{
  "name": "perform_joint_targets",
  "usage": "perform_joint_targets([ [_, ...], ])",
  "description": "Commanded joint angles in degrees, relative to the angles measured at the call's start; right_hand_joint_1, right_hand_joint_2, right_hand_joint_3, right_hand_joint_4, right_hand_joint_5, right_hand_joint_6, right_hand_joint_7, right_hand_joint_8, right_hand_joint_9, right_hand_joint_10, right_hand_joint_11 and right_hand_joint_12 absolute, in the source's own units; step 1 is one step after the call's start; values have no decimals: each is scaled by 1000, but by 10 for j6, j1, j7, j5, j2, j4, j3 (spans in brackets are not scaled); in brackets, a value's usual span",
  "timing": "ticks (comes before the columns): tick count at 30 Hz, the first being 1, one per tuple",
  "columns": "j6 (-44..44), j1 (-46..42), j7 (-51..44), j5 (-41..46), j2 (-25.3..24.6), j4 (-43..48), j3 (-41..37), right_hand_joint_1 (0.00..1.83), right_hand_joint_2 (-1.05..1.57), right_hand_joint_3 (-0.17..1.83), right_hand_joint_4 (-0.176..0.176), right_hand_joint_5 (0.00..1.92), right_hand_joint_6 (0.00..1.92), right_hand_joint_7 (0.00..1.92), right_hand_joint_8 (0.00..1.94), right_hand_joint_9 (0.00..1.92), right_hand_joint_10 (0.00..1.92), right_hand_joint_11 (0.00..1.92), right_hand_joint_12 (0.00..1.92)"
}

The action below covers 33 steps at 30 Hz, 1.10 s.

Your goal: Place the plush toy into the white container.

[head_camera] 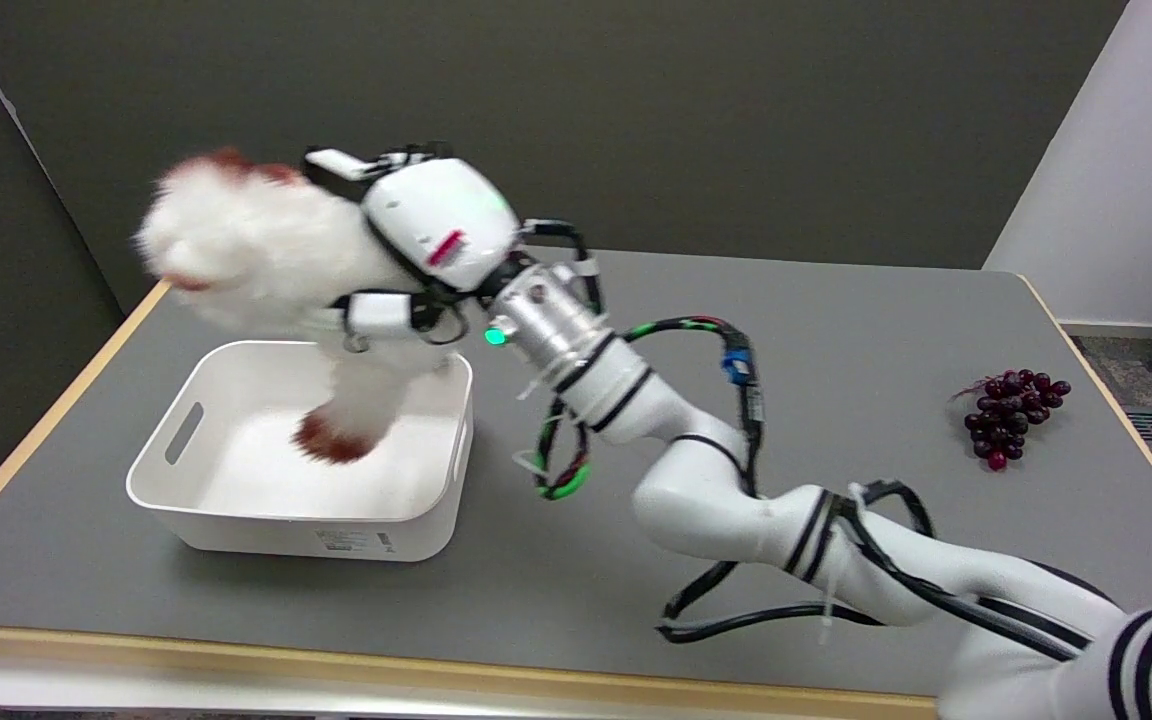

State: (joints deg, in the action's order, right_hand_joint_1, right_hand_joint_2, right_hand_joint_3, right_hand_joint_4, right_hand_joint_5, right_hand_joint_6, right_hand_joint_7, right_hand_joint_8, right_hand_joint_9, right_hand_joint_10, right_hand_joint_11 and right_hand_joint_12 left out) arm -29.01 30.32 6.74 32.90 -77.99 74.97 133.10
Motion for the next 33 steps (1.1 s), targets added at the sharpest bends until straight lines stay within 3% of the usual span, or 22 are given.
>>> perform_joint_targets([
  [1,51,70,39,64,-95,-130,87,1201,1164,209,-176,563,1424,864,1433,890,1412,742,1921],
  [8,76,52,41,161,-75,-151,69,1201,1177,176,-176,555,1448,873,1389,857,1350,673,1921],
  [9,79,49,41,164,-72,-149,68,1157,1142,229,-157,532,1392,853,1313,821,1312,638,1895],
  [11,77,38,45,167,-61,-137,60,745,721,899,7,365,749,606,783,585,1192,541,1650],
  [13,78,27,55,167,-53,-123,49,404,580,899,34,78,242,146,289,152,724,210,1420],
  [15,73,18,68,167,-41,-107,37,347,557,921,35,79,158,101,269,117,696,207,1348],
  [17,64,6,84,167,-26,-89,27,487,510,943,21,83,14,97,7,49,633,251,1092],
  [20,36,-14,109,167,1,-60,14,316,554,855,26,-1,179,-1,96,-1,569,94,1310],
  [28,-63,-94,121,174,80,48,-98,300,565,800,17,-1,123,-1,23,-1,452,34,1261],
  [30,-96,-126,121,204,115,89,-148,295,571,800,16,-1,122,-1,37,-1,441,16,1236],
  [32,-120,-151,121,242,148,119,-177,268,558,920,8,3,95,-1,81,-1,442,63,1084],
  [33,-137,-164,121,266,168,134,-188,279,565,889,10,1,107,-1,86,-1,447,39,1131],
])
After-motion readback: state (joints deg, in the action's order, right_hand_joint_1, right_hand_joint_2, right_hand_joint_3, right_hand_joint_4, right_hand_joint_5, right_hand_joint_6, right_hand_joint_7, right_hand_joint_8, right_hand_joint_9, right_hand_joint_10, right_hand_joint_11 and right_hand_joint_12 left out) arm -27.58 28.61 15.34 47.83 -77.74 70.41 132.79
